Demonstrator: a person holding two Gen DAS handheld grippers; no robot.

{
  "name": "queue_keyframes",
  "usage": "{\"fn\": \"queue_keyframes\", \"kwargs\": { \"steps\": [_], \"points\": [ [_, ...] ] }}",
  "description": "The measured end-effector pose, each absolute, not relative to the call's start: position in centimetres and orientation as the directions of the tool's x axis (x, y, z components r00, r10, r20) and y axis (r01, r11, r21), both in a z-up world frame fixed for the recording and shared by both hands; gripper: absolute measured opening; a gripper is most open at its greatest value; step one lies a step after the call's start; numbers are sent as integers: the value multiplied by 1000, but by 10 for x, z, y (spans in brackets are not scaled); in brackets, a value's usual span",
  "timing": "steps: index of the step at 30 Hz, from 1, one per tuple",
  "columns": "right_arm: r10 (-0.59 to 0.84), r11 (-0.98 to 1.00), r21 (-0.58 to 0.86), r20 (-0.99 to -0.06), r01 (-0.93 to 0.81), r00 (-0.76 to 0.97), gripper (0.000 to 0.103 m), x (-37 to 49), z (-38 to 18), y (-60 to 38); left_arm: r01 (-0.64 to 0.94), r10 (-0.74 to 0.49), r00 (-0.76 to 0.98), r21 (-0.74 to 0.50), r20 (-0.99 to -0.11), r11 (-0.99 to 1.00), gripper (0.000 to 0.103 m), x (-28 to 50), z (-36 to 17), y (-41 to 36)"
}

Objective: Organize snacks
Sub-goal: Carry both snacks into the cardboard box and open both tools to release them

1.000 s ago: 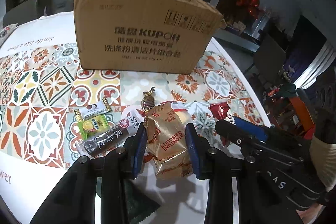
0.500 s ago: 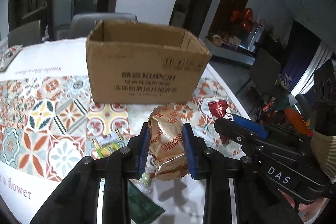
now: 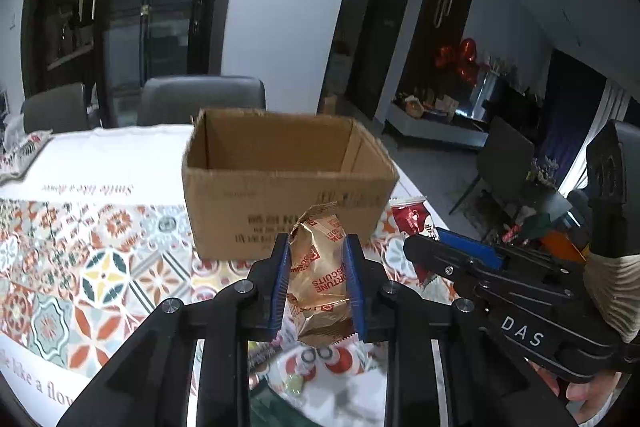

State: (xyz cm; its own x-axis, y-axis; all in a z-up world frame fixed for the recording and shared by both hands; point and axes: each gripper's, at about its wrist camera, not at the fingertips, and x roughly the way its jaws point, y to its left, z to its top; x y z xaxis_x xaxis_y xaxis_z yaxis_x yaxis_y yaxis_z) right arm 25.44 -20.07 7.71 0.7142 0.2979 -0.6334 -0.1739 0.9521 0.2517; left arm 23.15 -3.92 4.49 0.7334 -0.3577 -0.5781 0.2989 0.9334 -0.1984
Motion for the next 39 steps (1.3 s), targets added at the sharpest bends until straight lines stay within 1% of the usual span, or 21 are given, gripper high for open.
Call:
{"fn": "queue_keyframes", "kwargs": {
  "steps": [7, 15, 20, 31, 39],
  "points": [
    [308, 948, 259, -611, -184, 729, 25, 274, 94, -198, 284, -330, 781, -169, -530, 944, 25, 249, 69, -33],
    [311, 947, 266, -604, -182, 734, 25, 306, 108, -198, 273, -320, 797, -167, -512, 947, 22, 283, 81, -31],
    [297, 952, 252, -603, -177, 740, 25, 332, 118, -199, 267, -314, 798, -166, -514, 949, 22, 309, 88, -31],
    [273, 960, 218, -623, -173, 733, 25, 374, 125, -201, 265, -271, 801, -89, -534, 960, 21, 352, 90, -38],
    [272, 961, 218, -661, -167, 700, 25, 401, 118, -200, 273, -283, 778, -102, -561, 956, 22, 379, 84, -39]
  ]
}}
